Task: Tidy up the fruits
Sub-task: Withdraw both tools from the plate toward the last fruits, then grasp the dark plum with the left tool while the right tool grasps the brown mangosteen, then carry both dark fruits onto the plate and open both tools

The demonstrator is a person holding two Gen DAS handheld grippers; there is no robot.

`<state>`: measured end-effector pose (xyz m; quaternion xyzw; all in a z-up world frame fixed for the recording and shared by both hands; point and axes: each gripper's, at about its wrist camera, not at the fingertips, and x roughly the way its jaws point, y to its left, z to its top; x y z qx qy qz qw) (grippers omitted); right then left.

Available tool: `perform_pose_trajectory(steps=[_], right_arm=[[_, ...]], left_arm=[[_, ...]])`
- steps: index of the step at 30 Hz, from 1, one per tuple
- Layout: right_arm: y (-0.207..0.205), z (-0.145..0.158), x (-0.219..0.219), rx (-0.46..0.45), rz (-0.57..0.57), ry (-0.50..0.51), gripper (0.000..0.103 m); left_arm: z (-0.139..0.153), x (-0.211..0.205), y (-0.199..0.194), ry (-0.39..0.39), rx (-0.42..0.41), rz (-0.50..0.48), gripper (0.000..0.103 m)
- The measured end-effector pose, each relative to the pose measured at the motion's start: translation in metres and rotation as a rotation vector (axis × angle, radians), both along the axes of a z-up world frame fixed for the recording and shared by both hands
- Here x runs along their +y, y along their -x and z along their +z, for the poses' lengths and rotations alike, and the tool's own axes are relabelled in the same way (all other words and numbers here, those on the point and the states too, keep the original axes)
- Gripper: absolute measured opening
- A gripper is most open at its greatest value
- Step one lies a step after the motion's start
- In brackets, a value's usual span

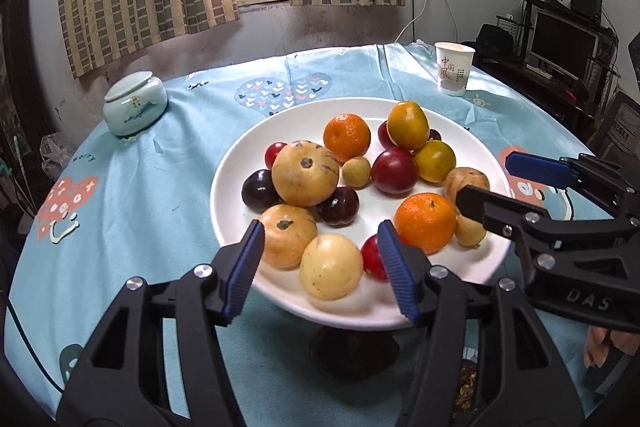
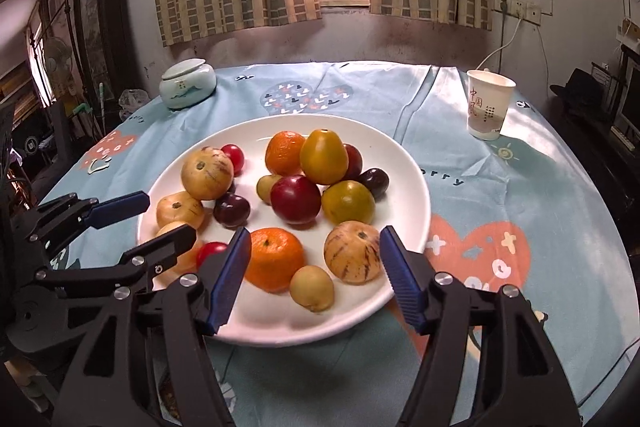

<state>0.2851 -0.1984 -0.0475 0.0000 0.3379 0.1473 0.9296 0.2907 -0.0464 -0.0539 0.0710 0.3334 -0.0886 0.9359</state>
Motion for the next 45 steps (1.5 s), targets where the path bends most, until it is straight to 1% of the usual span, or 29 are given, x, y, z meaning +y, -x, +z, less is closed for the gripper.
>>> perform_pose_trajectory(steps=[6,10,12,17,18,19,20,22,24,26,28,32,34,35,36,38,39,41,43,45], right_arm=[[0.036,0.004,0.003,0.009,0.05,-0.043,0.067],[0.058,-0.002,0.016,0.056,0.118,-0.055,0.067],[0.065,-0.01,0.026,0.106,0.17,-0.055,0.067],[0.073,-0.029,0.05,0.179,0.25,0.003,0.067],[0.074,-0.033,0.057,0.191,0.268,0.026,0.067],[0.076,-0.037,0.063,0.194,0.275,0.057,0.065],[0.076,-0.04,0.066,0.189,0.274,0.085,0.061],[0.075,-0.042,0.067,0.201,0.278,0.081,0.041],[0.075,-0.042,0.063,0.206,0.271,0.069,0.041],[0.076,-0.04,0.061,0.196,0.261,0.092,0.041],[0.074,-0.037,0.053,0.203,0.245,0.069,0.041],[0.075,-0.028,0.03,0.18,0.179,0.033,0.041],[0.075,-0.026,0.02,0.173,0.154,0.012,0.041],[0.076,-0.025,0.018,0.17,0.146,0.004,0.041],[0.075,-0.024,0.016,0.168,0.145,-0.001,0.041],[0.076,-0.022,0.013,0.163,0.143,-0.008,0.041],[0.076,-0.021,0.011,0.159,0.141,-0.011,0.041],[0.075,-0.017,0.007,0.145,0.137,-0.026,0.041],[0.071,-0.011,0.004,0.122,0.124,-0.042,0.041],[0.062,-0.003,0.001,0.097,0.104,-0.041,0.041]], left_arm=[[0.009,0.005,0.019,0.003,-0.031,-0.004,0.065],[0.01,0.013,0.031,0.007,-0.04,0.011,0.067],[0.01,0.019,0.034,0.019,-0.034,0.019,0.067],[0.005,0.033,0.04,0.035,-0.006,0.032,0.067],[0.003,0.035,0.04,0.037,0.004,0.032,0.067],[0.0,0.037,0.04,0.039,0.018,0.033,0.067],[-0.003,0.038,0.04,0.039,0.029,0.032,0.067],[-0.007,0.04,0.04,0.043,0.053,0.023,0.067],[-0.011,0.039,0.042,0.05,0.07,0.004,0.067],[-0.014,0.036,0.043,0.054,0.084,-0.026,0.067],[-0.017,0.029,0.044,0.054,0.096,-0.066,0.067],[-0.029,0.011,0.042,0.007,0.126,-0.12,0.068],[-0.038,0.003,0.034,0.002,0.175,-0.144,0.067],[-0.041,0.002,0.029,0.014,0.197,-0.153,0.058],[-0.042,0.004,0.024,0.035,0.207,-0.147,0.051],[-0.043,0.01,0.017,0.083,0.226,-0.145,0.051],[-0.043,0.012,0.018,0.091,0.229,-0.144,0.05],[-0.039,0.009,0.027,0.054,0.222,-0.138,0.05],[-0.029,0.009,0.039,0.043,0.207,-0.147,0.05],[-0.013,0.008,0.047,0.03,0.155,-0.144,0.05]])
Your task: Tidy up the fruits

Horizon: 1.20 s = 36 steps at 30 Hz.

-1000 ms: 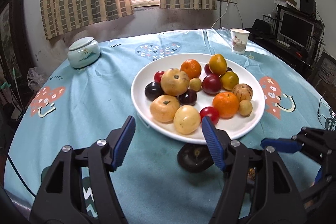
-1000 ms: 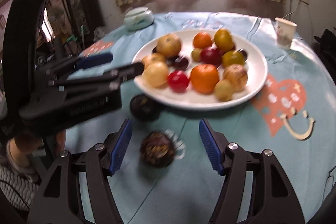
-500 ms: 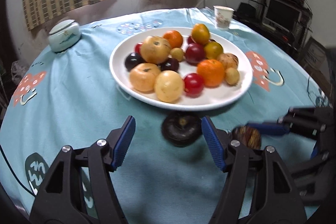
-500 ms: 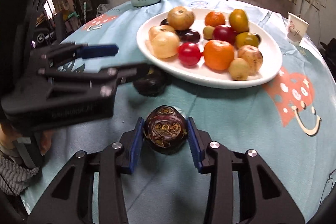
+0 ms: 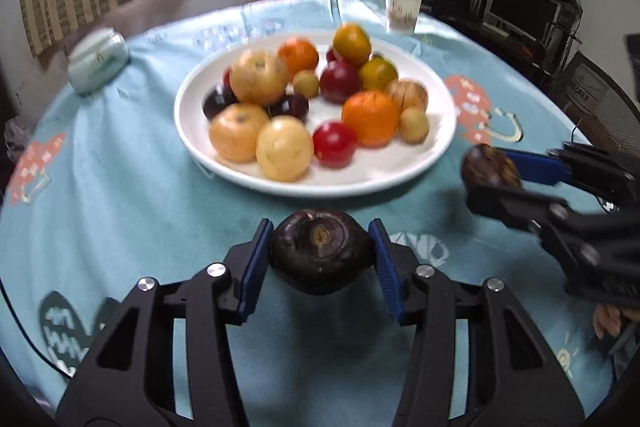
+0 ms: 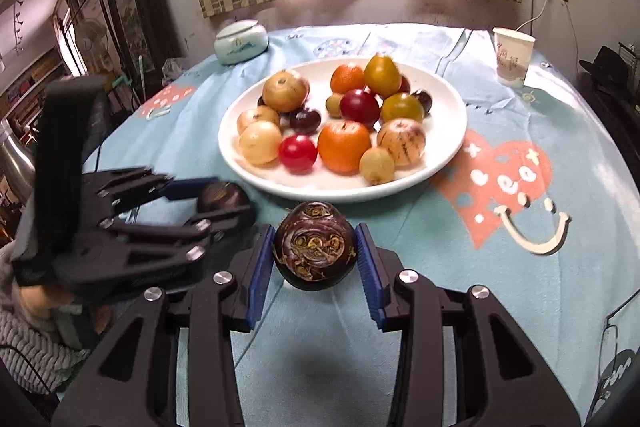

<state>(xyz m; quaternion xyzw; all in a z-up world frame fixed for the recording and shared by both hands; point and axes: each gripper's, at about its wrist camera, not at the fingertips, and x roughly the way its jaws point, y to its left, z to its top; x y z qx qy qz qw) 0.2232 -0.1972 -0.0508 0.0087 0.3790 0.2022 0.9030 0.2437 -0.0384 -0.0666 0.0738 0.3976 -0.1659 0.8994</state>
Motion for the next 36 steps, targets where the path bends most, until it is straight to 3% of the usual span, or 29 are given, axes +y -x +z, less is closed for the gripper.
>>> perform_pose_trajectory(steps=[4,7,10,13,17,19,22,25,36], right_arm=[[-0.038,0.016,0.001,-0.05,-0.049,0.012,0.041],[-0.077,0.012,0.012,-0.048,-0.073,0.076,0.042],[-0.099,0.006,0.009,-0.05,-0.106,0.076,0.046],[-0.097,0.003,-0.005,-0.06,-0.148,0.035,0.066],[-0.083,0.003,-0.015,-0.041,-0.167,-0.008,0.073],[-0.071,0.007,-0.015,-0.053,-0.202,0.023,0.1],[-0.044,0.018,-0.004,-0.121,-0.195,0.058,0.102],[-0.023,0.024,0.003,-0.141,-0.187,0.091,0.102],[0.012,0.014,-0.009,-0.091,-0.205,0.0,0.102]], left_arm=[[0.029,-0.005,-0.027,-0.003,-0.076,0.039,0.05],[0.027,-0.011,-0.064,-0.005,-0.069,0.06,0.052],[0.024,-0.006,-0.079,0.019,-0.086,0.103,0.068],[0.022,0.006,-0.081,0.06,-0.09,0.132,0.091],[0.017,0.019,-0.076,0.107,-0.056,0.178,0.097],[0.019,0.023,-0.069,0.108,-0.054,0.193,0.1],[0.028,0.024,-0.05,0.065,-0.093,0.201,0.101],[0.036,0.029,-0.028,0.094,-0.104,0.207,0.101],[0.027,0.027,0.016,0.061,-0.1,0.248,0.101]])
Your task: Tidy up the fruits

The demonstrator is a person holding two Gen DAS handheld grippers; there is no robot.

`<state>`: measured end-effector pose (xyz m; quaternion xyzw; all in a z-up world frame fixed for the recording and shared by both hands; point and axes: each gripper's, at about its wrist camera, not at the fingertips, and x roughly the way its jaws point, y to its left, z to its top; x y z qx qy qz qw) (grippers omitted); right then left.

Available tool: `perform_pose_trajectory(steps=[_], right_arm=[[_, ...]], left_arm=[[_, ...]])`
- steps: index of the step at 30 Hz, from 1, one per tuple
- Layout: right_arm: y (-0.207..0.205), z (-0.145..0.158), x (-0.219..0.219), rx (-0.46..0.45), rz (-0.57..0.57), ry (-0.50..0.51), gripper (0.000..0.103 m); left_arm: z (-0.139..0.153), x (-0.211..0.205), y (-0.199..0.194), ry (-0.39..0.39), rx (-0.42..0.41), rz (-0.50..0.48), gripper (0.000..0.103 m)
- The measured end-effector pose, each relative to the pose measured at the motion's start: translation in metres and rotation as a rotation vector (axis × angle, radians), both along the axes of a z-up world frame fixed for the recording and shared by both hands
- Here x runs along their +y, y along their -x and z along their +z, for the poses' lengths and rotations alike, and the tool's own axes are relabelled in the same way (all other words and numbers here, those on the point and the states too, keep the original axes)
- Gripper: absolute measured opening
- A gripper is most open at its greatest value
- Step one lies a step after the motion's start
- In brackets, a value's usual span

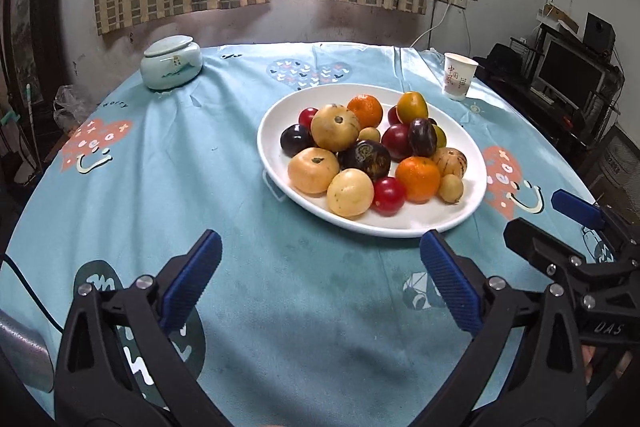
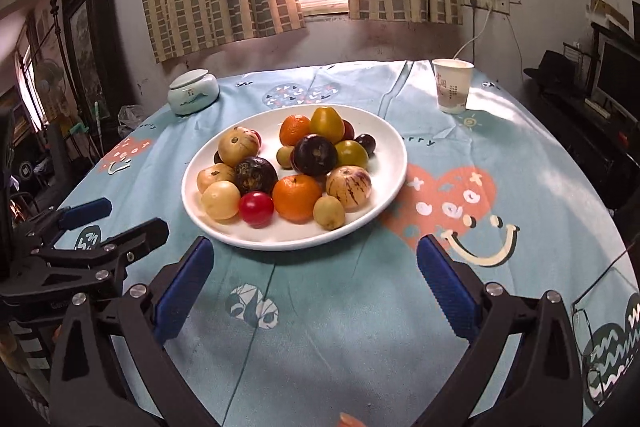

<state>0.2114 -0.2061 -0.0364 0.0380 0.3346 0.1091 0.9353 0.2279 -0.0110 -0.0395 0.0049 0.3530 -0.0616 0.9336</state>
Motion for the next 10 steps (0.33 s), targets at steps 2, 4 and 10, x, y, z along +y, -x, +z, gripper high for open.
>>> perform_pose_trajectory(steps=[2,4,10], right_arm=[[-0.0001,-0.0001,0.0007,0.003,-0.006,0.001,0.102],[0.0004,0.0,0.0009,0.0,-0.01,0.005,0.102],[-0.0013,-0.0013,0.0004,0.008,-0.021,0.026,0.102]], left_arm=[[0.0007,-0.003,0.0018,-0.041,-0.018,0.02,0.101],[0.0001,-0.0039,0.0021,-0.046,-0.021,0.02,0.101],[0.0023,-0.0042,0.0055,-0.05,-0.031,0.025,0.101]])
